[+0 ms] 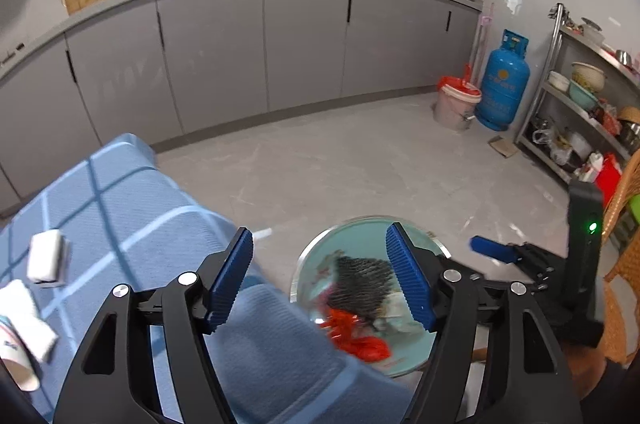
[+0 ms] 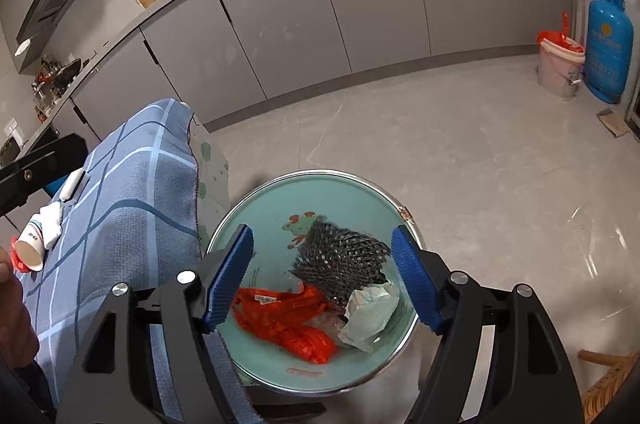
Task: Collect trash
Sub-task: 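Move both grippers back over the table, then grasp the white paper cup rim with the left gripper while the right grasps the white cloth, then carry the cup and cloth over the basin and open both grippers, then move both open grippers back over the table, then grasp the orange-blue wrapper with the left gripper while the right grasps the white sponge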
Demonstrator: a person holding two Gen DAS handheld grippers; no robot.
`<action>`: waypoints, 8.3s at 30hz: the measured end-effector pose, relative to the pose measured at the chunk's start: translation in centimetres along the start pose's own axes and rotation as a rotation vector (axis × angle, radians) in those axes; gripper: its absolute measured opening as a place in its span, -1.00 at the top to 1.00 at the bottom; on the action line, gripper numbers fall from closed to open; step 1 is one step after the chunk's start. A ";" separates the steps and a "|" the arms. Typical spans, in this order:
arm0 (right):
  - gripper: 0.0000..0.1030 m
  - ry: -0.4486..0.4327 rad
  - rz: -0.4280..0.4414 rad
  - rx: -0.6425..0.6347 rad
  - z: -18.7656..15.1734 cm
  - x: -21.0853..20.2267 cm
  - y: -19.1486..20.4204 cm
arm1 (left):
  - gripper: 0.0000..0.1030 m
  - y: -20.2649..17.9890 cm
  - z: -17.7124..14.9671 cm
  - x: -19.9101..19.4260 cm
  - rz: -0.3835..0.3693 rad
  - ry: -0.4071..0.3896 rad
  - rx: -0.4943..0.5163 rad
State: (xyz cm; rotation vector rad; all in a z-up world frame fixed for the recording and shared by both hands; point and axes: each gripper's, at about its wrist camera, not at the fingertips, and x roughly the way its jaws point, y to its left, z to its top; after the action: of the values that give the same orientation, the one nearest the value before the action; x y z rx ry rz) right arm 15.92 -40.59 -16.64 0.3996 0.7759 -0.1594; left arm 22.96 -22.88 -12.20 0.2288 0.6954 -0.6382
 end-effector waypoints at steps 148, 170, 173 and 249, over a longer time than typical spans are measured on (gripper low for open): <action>0.56 0.052 -0.043 -0.082 0.8 -0.1 1.9 | 0.92 -3.4 -2.7 0.0 0.168 0.005 0.224; -0.10 0.046 -0.030 -0.025 -0.1 0.3 0.6 | -0.41 -0.6 -2.7 -0.7 0.260 0.004 0.190; -0.14 0.038 -0.016 -0.035 -0.1 -0.1 1.5 | -0.42 0.9 -3.0 -1.8 0.312 -0.002 0.171; 0.12 0.139 0.159 -0.467 2.2 12.7 41.1 | 0.54 34.9 -14.8 -11.8 0.727 0.218 -0.485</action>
State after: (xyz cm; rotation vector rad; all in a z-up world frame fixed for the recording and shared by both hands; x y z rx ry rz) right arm 38.05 -3.83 -12.24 0.0271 0.8854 0.2001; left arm 29.72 16.05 -15.91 0.0862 0.8860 0.2583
